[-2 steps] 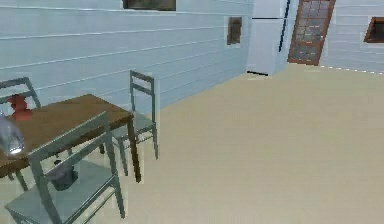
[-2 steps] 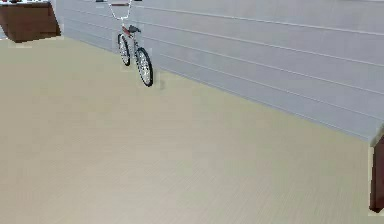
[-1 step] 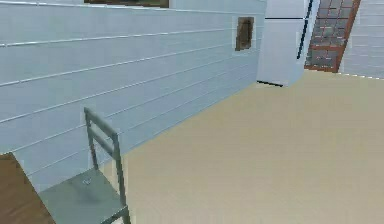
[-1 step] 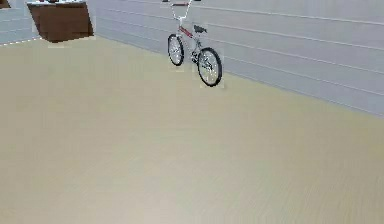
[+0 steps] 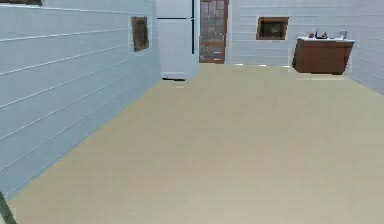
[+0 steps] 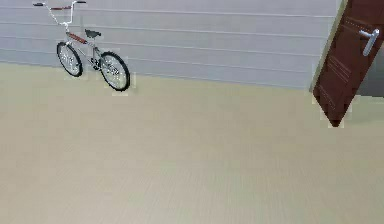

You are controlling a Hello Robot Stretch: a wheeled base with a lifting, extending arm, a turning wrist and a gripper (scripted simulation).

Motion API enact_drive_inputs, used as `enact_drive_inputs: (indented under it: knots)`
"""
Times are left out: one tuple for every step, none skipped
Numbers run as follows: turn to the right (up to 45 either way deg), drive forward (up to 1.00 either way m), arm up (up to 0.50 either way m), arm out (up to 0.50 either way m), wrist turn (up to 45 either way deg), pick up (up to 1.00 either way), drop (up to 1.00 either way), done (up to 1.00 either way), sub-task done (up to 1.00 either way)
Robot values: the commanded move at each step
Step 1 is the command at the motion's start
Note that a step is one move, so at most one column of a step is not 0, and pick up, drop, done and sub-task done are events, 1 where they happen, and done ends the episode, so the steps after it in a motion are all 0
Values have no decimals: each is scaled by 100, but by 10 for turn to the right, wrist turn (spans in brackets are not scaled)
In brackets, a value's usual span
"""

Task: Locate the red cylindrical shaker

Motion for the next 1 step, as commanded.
enact_drive_inputs:
  knots:
    - [0,10,0,0,0,0,0,0,0]
